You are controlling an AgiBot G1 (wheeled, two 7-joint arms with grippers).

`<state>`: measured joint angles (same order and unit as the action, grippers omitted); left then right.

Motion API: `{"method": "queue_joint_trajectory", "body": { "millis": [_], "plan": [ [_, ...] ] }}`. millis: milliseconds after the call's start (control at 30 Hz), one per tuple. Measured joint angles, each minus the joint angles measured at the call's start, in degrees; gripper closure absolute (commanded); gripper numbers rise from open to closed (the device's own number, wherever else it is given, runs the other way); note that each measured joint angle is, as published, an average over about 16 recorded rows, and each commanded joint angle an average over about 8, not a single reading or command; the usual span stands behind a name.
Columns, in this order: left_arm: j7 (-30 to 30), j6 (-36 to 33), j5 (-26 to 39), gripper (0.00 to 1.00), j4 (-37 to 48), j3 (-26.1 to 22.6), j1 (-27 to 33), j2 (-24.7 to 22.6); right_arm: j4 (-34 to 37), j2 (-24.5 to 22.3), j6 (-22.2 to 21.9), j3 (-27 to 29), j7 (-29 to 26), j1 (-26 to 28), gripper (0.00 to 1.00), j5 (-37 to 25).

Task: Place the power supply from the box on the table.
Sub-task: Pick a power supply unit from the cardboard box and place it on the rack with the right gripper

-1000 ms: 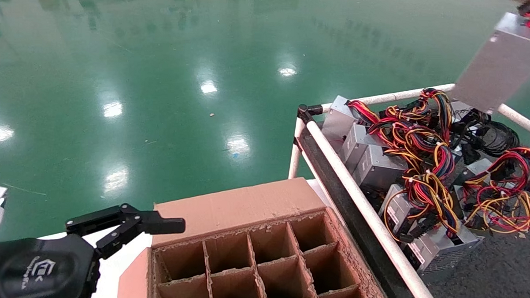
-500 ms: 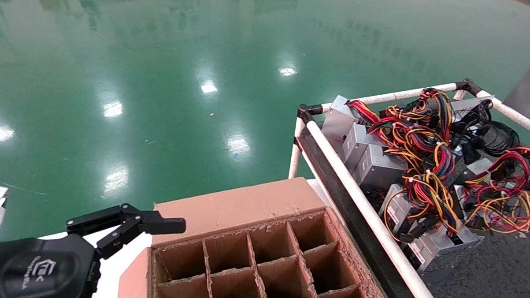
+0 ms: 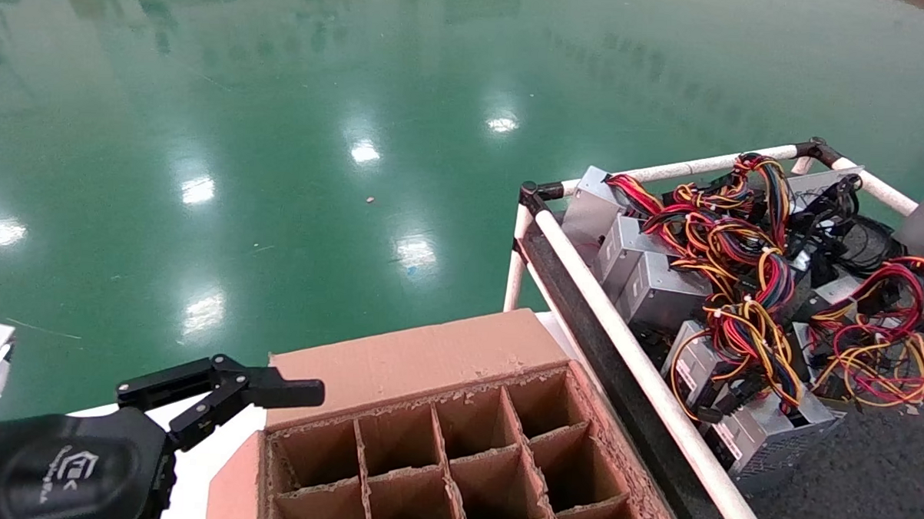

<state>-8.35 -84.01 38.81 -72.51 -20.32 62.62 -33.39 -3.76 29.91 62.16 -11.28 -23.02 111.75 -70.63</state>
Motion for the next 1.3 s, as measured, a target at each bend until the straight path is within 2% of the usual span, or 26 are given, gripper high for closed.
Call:
{"method": "queue_joint_trajectory", "body": {
  "millis": [400, 933, 1233, 1267, 1300],
  "plan": [
    [0.0, 0.0, 0.0, 0.00, 0.0, 0.0, 0.0, 0.0, 3.7, -0.6, -1.0, -0.4, 2.6, -2.4, 1.00, -0.6],
    [0.0, 0.0, 0.0, 0.00, 0.0, 0.0, 0.0, 0.0, 6.3, 2.6, 1.5, 0.2, 4.7, -9.1, 1.00, 0.0],
    [0.0, 0.0, 0.0, 0.00, 0.0, 0.0, 0.0, 0.0, 6.3, 5.1, -1.4, 0.3, 5.5, -12.1, 1.00, 0.3],
    [0.0, 0.0, 0.0, 0.00, 0.0, 0.0, 0.0, 0.0, 6.2, 5.3, -1.9, 0.3, 5.6, -12.3, 0.95, 0.2],
    [0.0, 0.0, 0.0, 0.00, 0.0, 0.0, 0.0, 0.0, 6.1, 5.4, -2.5, 0.3, 5.7, -12.5, 0.85, 0.2]
  ]
}}
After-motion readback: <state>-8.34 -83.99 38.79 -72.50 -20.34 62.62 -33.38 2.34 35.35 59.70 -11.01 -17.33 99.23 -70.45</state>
